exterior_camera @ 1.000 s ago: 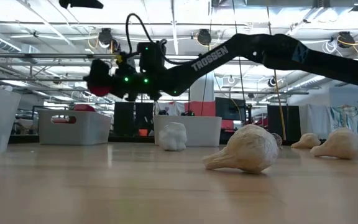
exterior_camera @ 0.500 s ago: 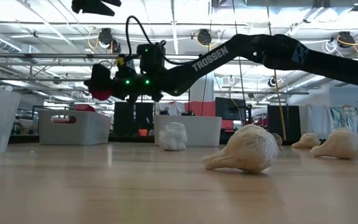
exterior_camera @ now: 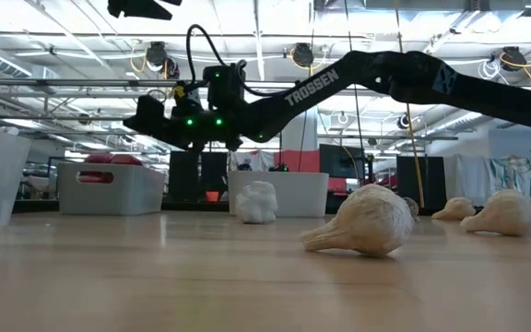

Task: Sort produce into baskets
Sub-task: Put the garlic into the transparent bin

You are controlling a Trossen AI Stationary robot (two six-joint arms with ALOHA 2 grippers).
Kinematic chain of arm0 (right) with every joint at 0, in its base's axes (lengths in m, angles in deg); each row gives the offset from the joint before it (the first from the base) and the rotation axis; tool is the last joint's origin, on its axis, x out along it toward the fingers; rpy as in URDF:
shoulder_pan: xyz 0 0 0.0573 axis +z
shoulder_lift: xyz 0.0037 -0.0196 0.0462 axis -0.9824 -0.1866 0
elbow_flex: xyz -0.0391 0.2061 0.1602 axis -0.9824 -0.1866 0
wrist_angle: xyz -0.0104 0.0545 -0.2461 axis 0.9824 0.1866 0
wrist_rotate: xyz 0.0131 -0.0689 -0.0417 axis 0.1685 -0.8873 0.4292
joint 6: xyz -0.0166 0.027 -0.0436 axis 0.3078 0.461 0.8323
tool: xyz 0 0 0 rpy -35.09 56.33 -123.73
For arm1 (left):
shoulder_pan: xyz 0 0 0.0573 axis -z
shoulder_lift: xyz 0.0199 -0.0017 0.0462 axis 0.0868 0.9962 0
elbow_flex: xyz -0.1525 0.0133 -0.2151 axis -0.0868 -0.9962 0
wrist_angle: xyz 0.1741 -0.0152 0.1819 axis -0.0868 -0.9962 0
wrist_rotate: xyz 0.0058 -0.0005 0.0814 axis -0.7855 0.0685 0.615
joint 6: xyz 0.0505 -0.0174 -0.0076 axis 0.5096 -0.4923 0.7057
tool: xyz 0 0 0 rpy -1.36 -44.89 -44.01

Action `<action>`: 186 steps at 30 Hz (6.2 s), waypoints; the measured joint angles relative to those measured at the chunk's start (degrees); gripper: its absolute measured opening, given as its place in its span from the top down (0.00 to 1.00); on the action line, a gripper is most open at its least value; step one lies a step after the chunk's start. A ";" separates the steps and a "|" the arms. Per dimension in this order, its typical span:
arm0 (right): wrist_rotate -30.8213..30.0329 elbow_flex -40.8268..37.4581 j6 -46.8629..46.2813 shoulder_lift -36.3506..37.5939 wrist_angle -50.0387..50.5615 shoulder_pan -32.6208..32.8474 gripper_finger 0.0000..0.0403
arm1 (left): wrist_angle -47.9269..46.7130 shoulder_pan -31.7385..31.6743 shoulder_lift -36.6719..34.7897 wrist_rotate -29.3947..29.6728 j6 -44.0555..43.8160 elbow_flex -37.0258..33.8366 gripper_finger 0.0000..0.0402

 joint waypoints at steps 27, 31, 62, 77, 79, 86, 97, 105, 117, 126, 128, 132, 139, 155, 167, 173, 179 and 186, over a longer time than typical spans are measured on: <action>4.60 -0.02 4.46 17.08 62.25 2.72 0.07 | -2.59 0.04 -1.14 -0.83 2.74 -3.70 0.24; 4.65 -0.02 2.47 20.61 77.87 4.94 0.07 | -2.85 0.02 -3.27 -6.13 2.60 -5.03 0.24; -26.61 -63.29 -38.53 59.01 77.06 38.35 0.07 | 29.77 18.03 21.85 -18.99 -14.72 -16.23 0.24; -29.96 -87.06 -34.40 79.24 43.76 39.01 0.07 | 29.60 19.21 34.01 -17.41 -19.05 -11.34 0.24; -29.93 -87.06 -30.29 80.15 41.65 39.01 0.07 | 29.77 19.23 33.99 -16.21 -20.01 -11.34 0.24; -29.65 -87.06 -18.39 81.48 38.70 39.01 0.07 | 30.52 19.13 35.12 -10.43 -23.01 -11.26 0.24; -27.27 -87.03 -19.72 82.73 44.07 40.06 0.07 | 33.33 16.75 42.45 -8.19 -29.04 -11.23 0.24; -25.03 -87.01 -24.47 82.71 47.50 41.23 0.07 | 33.54 14.96 48.13 -6.06 -30.45 -6.95 0.24; -25.37 -87.01 -25.55 82.64 47.76 41.44 0.07 | 24.86 9.66 53.33 -2.16 -25.87 0.55 0.24; -25.38 -87.01 -27.67 82.60 47.78 41.42 0.07 | 20.81 9.73 53.34 0.28 -27.44 0.52 0.24; -25.39 -87.01 -28.29 82.60 47.76 41.42 0.07 | 20.43 9.71 53.33 0.28 -27.46 0.52 0.24; -25.47 -87.01 -28.52 82.60 47.69 41.42 0.07 | 20.24 9.73 53.39 0.28 -27.47 0.50 0.24; -25.81 -87.01 -28.17 82.58 47.65 41.42 0.07 | 20.69 9.72 56.69 -0.22 -27.47 0.48 0.24; -25.79 -87.01 -28.11 80.87 47.63 41.35 0.07 | 21.68 9.73 61.70 -0.42 -28.51 0.44 0.24; -25.76 -87.03 -27.99 80.56 47.69 41.20 0.07 | 21.83 9.01 62.01 -0.13 -28.98 0.44 0.24; -25.76 -87.03 -28.33 80.56 47.54 41.20 0.07 | 21.85 9.01 62.01 -0.84 -28.98 0.44 0.24; -25.76 -87.03 -28.48 80.56 47.54 41.20 0.07 | 21.77 9.01 62.01 -1.11 -28.96 0.44 0.24; -25.74 -87.03 -28.30 80.59 47.56 41.20 0.07 | 20.51 9.01 61.96 -1.15 -28.94 0.44 0.36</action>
